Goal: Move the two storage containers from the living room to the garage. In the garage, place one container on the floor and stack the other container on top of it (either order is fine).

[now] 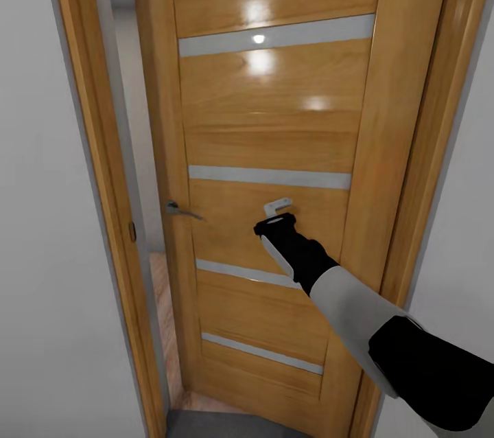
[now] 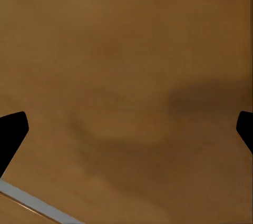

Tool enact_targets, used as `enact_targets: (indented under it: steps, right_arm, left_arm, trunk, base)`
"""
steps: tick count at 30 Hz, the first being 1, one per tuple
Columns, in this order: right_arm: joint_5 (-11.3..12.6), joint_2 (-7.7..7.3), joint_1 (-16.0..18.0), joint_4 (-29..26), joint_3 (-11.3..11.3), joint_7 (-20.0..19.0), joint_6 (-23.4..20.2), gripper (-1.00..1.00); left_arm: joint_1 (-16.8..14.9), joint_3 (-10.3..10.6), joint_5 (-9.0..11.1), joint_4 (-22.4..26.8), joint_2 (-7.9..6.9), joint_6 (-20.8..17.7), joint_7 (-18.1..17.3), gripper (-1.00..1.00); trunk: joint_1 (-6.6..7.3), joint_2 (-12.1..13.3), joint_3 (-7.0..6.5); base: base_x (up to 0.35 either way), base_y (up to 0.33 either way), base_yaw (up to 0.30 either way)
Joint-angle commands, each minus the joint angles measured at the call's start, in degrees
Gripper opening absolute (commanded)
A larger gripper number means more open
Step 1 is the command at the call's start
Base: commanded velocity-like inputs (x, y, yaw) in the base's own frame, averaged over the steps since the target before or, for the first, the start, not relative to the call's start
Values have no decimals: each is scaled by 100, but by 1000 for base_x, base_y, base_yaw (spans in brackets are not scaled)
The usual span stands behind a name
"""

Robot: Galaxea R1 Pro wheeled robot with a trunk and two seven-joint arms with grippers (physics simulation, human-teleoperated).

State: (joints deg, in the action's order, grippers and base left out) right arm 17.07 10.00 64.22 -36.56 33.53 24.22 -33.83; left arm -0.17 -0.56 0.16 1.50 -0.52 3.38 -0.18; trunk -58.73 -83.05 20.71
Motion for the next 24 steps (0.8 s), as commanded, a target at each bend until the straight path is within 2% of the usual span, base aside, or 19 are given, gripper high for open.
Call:
enact_targets:
  steps: [1,6,9,13,19,24]
  right_arm:
    - [-100,0,12,-15,31,117,0,100]
    - [-42,0,12,-439,30,-37,-24,100]
    - [-17,0,9,-832,31,-302,-221,100]
    - [23,0,4,-1233,11,-393,-439,100]
    - [315,0,3,-1309,7,-372,-433,100]
    - [379,0,3,-1281,30,-387,-454,100]
  left_arm:
    - [-1,-5,1,0,-1,18,-1,100]
    - [-1,-5,1,0,-1,17,-1,100]
    - [-1,-5,1,0,-1,15,-1,100]
    - [-1,-13,1,0,-1,18,-1,100]
    - [-1,-15,1,0,4,15,-3,100]
    - [-1,-14,1,0,3,14,-7,100]
  trunk:
    - [0,-3,5]
    - [0,-3,5]
    - [0,-3,5]
    - [0,-3,5]
    - [0,-3,5]
    - [0,-3,5]
  base:
    - [0,0,0]
    - [0,0,0]
    - [0,0,0]
    - [0,0,0]
    - [0,0,0]
    - [0,0,0]
